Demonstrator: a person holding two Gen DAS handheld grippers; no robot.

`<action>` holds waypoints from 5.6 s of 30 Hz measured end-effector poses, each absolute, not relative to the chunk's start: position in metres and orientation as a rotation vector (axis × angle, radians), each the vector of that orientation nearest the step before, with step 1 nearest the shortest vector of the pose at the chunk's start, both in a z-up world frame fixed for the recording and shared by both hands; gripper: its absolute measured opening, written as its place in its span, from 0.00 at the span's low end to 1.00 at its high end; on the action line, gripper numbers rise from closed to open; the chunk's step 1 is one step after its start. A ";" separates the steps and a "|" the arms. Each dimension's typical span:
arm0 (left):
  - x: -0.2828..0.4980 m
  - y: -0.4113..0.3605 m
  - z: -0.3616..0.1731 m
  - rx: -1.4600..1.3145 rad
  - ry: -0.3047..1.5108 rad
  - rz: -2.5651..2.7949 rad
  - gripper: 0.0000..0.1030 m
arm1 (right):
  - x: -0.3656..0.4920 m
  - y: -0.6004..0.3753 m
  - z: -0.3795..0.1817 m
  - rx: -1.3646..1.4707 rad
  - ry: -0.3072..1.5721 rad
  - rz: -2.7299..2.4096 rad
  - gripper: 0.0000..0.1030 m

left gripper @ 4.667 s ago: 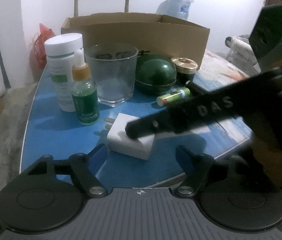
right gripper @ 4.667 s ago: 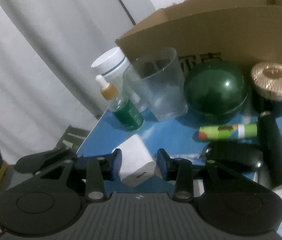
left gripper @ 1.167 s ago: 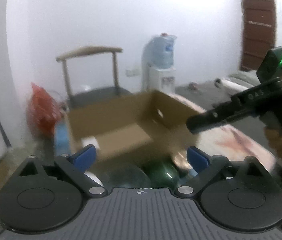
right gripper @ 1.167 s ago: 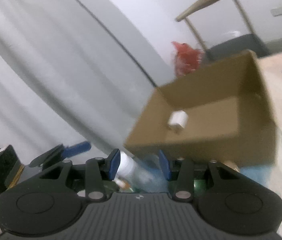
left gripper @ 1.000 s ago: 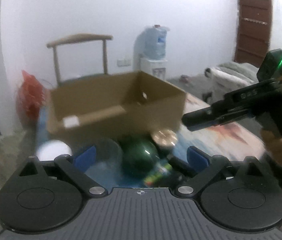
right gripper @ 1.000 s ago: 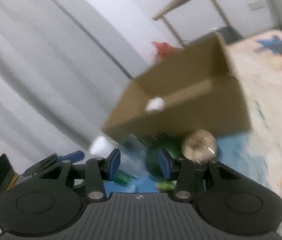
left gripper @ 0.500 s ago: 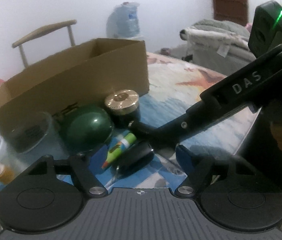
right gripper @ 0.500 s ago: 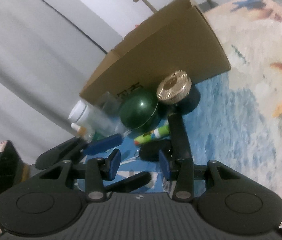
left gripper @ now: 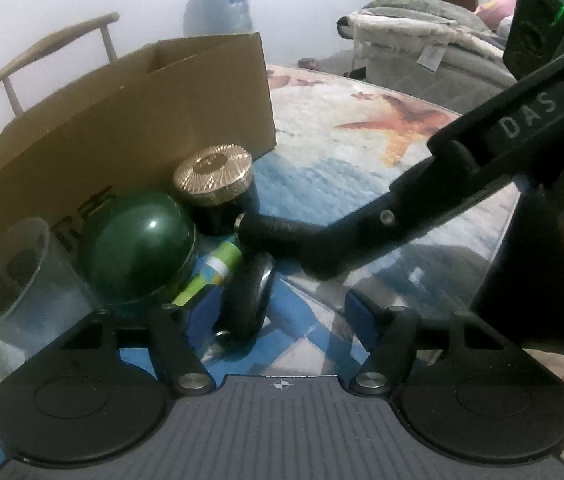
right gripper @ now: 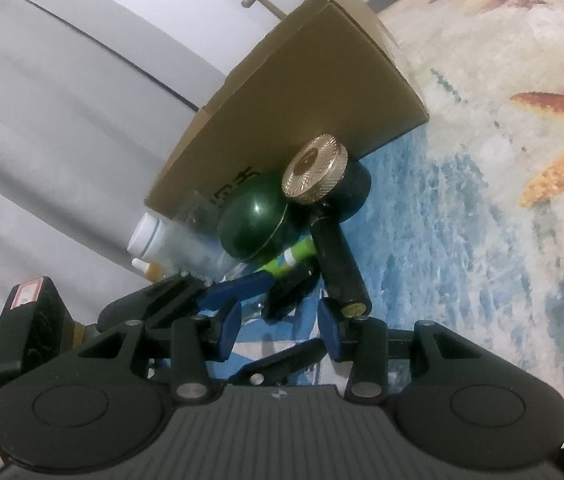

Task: Organize rigid objects
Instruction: 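Bring the right gripper back over the black key fob, then close the right gripper on the black key fob and lift it, then carry the key fob into the box and open the right gripper, then move the right gripper back to the black cylinder on the table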

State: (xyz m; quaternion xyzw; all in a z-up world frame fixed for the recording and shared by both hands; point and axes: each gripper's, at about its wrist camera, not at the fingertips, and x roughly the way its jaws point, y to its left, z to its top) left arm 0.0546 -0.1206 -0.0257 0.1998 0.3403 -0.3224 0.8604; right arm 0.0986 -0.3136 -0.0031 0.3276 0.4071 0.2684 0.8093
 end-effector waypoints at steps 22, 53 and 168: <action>0.059 -0.100 -0.027 0.228 0.765 -0.744 0.67 | 0.110 -0.266 -0.007 0.617 0.879 0.464 0.37; 0.032 -0.092 -0.026 0.300 0.771 -0.670 0.64 | 0.095 -0.242 0.001 0.443 0.900 0.536 0.36; 0.062 -0.093 0.017 0.117 0.783 -0.702 0.66 | 0.126 -0.301 0.040 0.466 0.824 0.517 0.21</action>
